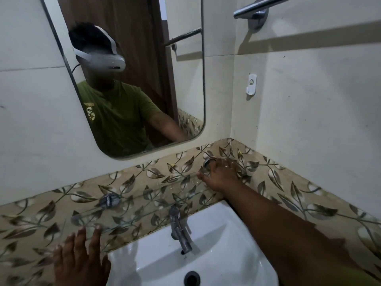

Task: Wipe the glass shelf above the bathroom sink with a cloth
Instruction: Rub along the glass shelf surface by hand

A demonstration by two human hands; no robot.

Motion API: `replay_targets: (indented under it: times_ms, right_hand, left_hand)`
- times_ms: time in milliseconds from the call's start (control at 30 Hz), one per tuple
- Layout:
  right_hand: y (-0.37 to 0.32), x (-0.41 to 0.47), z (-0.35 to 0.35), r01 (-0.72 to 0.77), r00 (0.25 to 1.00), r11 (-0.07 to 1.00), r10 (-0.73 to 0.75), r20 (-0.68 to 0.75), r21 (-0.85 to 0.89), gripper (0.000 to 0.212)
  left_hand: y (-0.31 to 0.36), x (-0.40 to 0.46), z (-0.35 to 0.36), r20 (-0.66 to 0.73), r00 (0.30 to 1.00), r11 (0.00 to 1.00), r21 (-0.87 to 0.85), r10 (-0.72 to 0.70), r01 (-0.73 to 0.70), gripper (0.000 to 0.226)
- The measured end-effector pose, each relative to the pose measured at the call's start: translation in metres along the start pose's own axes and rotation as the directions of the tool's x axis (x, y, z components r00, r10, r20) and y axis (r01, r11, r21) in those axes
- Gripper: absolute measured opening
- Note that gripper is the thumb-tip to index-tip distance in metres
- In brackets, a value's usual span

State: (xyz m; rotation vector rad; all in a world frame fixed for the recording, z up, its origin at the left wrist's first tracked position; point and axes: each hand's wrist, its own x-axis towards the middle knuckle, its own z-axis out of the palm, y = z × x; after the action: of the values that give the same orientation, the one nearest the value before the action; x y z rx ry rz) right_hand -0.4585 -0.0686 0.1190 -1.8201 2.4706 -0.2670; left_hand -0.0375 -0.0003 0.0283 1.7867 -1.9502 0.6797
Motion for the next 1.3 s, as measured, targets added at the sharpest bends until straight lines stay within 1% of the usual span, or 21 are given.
replay_targets:
  times_ms: [67, 167, 267, 333, 433, 533, 600, 667, 733, 833, 867, 933, 1000, 1033, 1100, 1200, 1233, 1300]
  right_hand:
    - [-0.006, 0.007, -0.001, -0.024, 1.0, 1.0, 0.024, 0.003, 0.008, 0.129]
    - [-0.003, -0.001, 0.001, 0.041, 0.999, 0.999, -0.04, 0.032, -0.012, 0.131]
    - [0.008, -0.013, 0.003, 0.088, 0.996, 0.994, -0.087, 0.012, -0.058, 0.129]
    - [0.012, -0.009, 0.0, 0.062, 0.998, 0.996, -0.061, 0.032, -0.058, 0.128]
    - [0.011, 0.009, -0.009, -0.01, 0.999, 1.0, 0.011, 0.038, -0.018, 0.116]
    - [0.011, 0.017, -0.01, -0.028, 0.999, 0.999, 0.029, 0.024, -0.038, 0.118]
    - [0.009, 0.009, -0.006, 0.009, 0.999, 0.999, -0.007, 0.038, -0.049, 0.117]
    - [0.01, -0.006, 0.001, 0.087, 0.996, 0.994, -0.085, 0.032, -0.063, 0.111]
    - [0.017, -0.019, 0.008, 0.164, 0.986, 0.982, -0.16, 0.045, -0.094, 0.109]
    - [0.029, -0.027, 0.011, 0.204, 0.979, 0.972, -0.202, 0.023, -0.121, 0.118]
    - [0.028, -0.027, 0.011, 0.199, 0.98, 0.971, -0.2, 0.006, -0.13, 0.119]
    - [0.014, -0.03, 0.008, 0.147, 0.988, 0.98, -0.152, -0.028, -0.133, 0.114]
    - [-0.01, -0.038, 0.006, 0.091, 0.993, 0.989, -0.099, -0.063, -0.118, 0.109]
    - [-0.021, -0.043, 0.006, 0.092, 0.992, 0.99, -0.101, -0.077, -0.108, 0.109]
    - [-0.041, -0.054, 0.012, 0.168, 0.98, 0.981, -0.176, -0.088, -0.097, 0.111]
    - [-0.058, -0.072, 0.027, 0.328, 0.94, 0.933, -0.337, -0.042, -0.151, 0.113]
    - [-0.056, -0.075, 0.03, 0.364, 0.928, 0.917, -0.373, -0.025, -0.159, 0.112]
    - [-0.041, -0.076, 0.026, 0.412, 0.908, 0.898, -0.42, -0.019, -0.153, 0.101]
  left_hand:
    - [-0.001, 0.0, 0.001, -0.002, 1.0, 1.0, 0.001, 0.0, 0.0, 0.078]
    - [-0.002, 0.0, 0.004, -0.03, 0.999, 1.0, 0.024, 0.011, -0.01, 0.079]
    - [-0.002, 0.001, 0.005, -0.048, 0.999, 0.999, 0.028, 0.024, -0.022, 0.077]
    - [0.002, 0.002, 0.005, -0.037, 0.999, 0.999, 0.035, 0.035, -0.034, 0.077]
    - [0.006, 0.0, 0.006, -0.055, 0.998, 0.999, 0.024, 0.043, -0.042, 0.076]
    - [0.003, 0.001, 0.008, -0.047, 0.997, 0.998, 0.021, 0.067, -0.067, 0.075]
    - [-0.005, 0.0, 0.011, -0.052, 0.996, 0.997, 0.028, 0.079, -0.077, 0.074]
    - [-0.008, 0.001, 0.014, -0.069, 0.995, 0.997, 0.038, 0.075, -0.073, 0.074]
    - [-0.007, 0.003, 0.013, -0.022, 0.997, 0.997, 0.013, 0.07, -0.07, 0.075]
    - [-0.008, 0.005, 0.013, 0.05, 0.997, 0.997, -0.048, 0.066, -0.064, 0.079]
    - [-0.011, 0.006, 0.013, 0.072, 0.995, 0.996, -0.061, 0.068, -0.064, 0.08]
    - [-0.015, 0.009, 0.011, 0.103, 0.992, 0.995, -0.078, 0.075, -0.067, 0.081]
    - [-0.018, 0.011, 0.011, 0.115, 0.991, 0.993, -0.097, 0.072, -0.061, 0.083]
    - [-0.018, 0.012, 0.011, 0.123, 0.99, 0.992, -0.111, 0.07, -0.056, 0.085]
    - [-0.018, 0.012, 0.01, 0.143, 0.987, 0.989, -0.138, 0.071, -0.051, 0.086]
    - [-0.021, 0.011, 0.011, 0.169, 0.982, 0.987, -0.148, 0.088, -0.063, 0.086]
    - [-0.022, 0.011, 0.011, 0.169, 0.981, 0.987, -0.147, 0.094, -0.07, 0.085]
    - [-0.023, 0.011, 0.011, 0.169, 0.98, 0.985, -0.149, 0.108, -0.082, 0.083]
